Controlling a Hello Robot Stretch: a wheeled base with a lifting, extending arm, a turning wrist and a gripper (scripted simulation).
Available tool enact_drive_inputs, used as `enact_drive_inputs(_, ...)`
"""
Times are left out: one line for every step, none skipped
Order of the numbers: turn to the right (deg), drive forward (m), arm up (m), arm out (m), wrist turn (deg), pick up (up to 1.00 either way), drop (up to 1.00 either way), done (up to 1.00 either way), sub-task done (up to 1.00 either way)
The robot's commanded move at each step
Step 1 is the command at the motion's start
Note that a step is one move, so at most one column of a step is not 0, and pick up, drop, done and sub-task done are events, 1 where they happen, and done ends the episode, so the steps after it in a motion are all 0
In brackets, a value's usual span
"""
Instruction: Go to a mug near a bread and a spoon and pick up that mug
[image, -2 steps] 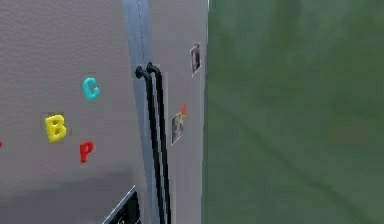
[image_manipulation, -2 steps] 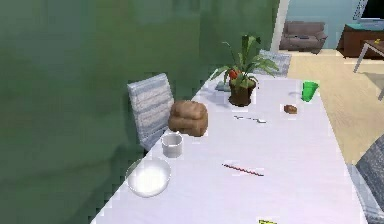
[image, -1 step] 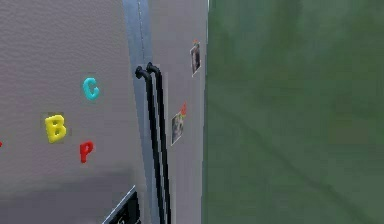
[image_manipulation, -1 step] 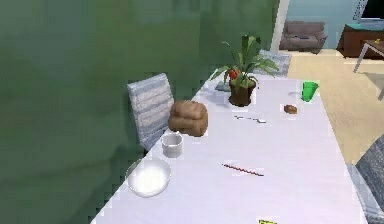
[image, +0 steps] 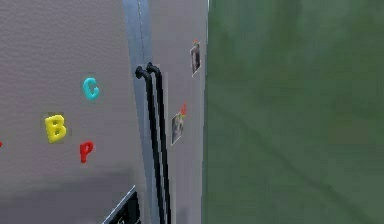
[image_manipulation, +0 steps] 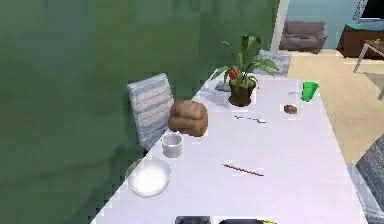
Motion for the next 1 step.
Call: enact_drive_inputs(0.0, 0.00, 0.00, 0.42, 0.0, 0.00, 0.00, 0.00, 0.00)
